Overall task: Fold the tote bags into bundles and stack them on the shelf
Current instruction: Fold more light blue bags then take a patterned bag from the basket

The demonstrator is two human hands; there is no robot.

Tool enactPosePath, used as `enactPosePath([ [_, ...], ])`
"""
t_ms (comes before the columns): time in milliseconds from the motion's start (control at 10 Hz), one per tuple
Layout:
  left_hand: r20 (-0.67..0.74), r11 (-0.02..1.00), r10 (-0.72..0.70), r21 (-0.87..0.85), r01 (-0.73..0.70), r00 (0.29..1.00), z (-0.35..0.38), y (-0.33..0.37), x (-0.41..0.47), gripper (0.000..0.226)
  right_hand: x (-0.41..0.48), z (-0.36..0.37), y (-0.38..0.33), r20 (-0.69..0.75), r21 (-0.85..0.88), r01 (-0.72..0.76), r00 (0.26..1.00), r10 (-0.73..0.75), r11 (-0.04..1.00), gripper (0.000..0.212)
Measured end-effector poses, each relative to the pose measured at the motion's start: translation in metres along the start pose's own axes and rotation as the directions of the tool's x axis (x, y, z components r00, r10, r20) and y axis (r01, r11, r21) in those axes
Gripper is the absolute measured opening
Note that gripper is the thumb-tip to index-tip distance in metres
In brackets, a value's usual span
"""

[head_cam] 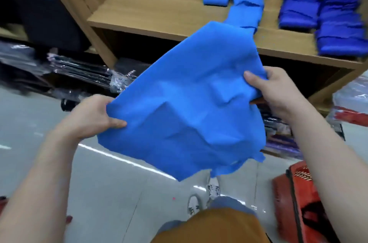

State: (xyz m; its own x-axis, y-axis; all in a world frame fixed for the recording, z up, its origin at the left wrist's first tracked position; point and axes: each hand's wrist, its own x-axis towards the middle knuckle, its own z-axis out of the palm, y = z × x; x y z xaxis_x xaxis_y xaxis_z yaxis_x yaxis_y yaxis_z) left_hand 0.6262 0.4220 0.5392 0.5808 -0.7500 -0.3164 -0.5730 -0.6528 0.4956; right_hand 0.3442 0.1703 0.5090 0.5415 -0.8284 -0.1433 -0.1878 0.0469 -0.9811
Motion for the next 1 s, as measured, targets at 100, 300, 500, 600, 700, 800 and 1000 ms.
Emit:
enactPosePath([
  [100, -0.095, 0.732, -0.290, -0.663, 0.156, 0.952, 0.006, -0.055, -0.003, 0.018, 0.032, 0.023, -0.014, 0.100, 0.158, -0.063, 0.994, 0.048, 0.985, 0.013],
  [300, 0.080, 0.311, -0.391, -0.926, 0.214, 0.917, 0.043, -0.081, -0.007, 0.020, 0.100, 0.066, -0.042, 0.295, 0.374, -0.225, 0.949, 0.114, 0.900, 0.014],
  [500, -0.286, 0.716, -0.559, -0.640, 0.279, 0.778, 0.010, -0.049, 0.032, 0.023, 0.152, 0.079, -0.071, 0.437, 0.161, -0.135, 0.898, 0.051, 0.978, 0.011],
  [600, -0.407, 0.775, -0.517, -0.595, 0.211, 0.753, -0.023, -0.042, 0.049, 0.019, 0.176, 0.074, -0.097, 0.497, 0.121, -0.049, 0.868, -0.018, 0.991, 0.015],
  [700, -0.397, 0.702, -0.444, -0.711, 0.037, 0.803, -0.062, -0.039, 0.064, 0.037, 0.199, 0.071, -0.122, 0.465, 0.182, 0.032, 0.878, -0.114, 0.983, 0.021],
  [800, -0.360, 0.414, -0.415, -0.893, -0.179, 0.836, -0.098, -0.027, 0.085, 0.026, 0.213, 0.078, -0.141, 0.336, 0.290, 0.164, 0.905, -0.261, 0.943, 0.031],
  [1000, -0.361, 0.028, -0.184, -0.932, -0.362, 0.914, -0.161, -0.031, 0.141, 0.046, 0.212, 0.113, -0.163, -0.004, 0.455, 0.442, 0.869, -0.495, 0.773, 0.026],
])
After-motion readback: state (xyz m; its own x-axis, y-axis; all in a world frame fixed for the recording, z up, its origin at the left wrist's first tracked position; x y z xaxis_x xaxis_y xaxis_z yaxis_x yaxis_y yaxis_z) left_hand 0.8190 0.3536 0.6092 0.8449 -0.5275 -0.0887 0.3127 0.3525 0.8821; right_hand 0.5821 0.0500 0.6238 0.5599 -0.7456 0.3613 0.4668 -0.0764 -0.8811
